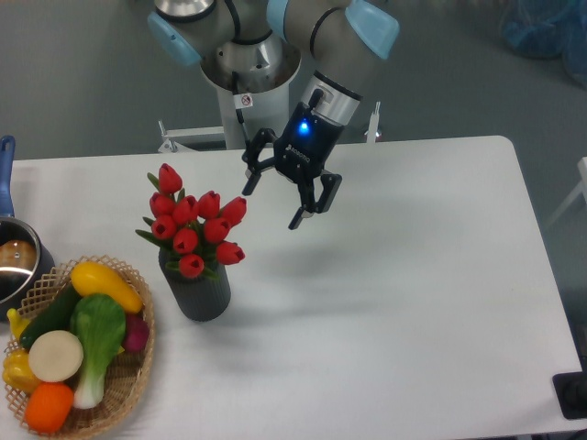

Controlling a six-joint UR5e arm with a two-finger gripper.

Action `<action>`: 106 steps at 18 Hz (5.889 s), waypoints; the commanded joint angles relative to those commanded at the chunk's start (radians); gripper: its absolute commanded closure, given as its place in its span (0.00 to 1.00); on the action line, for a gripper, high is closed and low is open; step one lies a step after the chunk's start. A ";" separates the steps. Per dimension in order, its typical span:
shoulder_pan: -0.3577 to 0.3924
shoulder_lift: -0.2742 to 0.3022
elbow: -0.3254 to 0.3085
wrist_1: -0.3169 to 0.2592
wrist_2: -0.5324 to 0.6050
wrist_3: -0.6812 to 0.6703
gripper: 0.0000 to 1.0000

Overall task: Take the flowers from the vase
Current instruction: 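Move the open gripper toward the red tulip bouquet in the vase, then lower the gripper around the tulip stems and close it, then lift the gripped tulip bouquet up out of the grey vase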

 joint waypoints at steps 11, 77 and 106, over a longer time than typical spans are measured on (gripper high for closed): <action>-0.052 -0.113 0.008 0.011 -0.126 0.000 0.00; -0.071 -0.080 0.107 0.020 -0.378 -0.255 0.84; 0.028 -0.052 0.186 0.020 -0.456 -0.434 0.84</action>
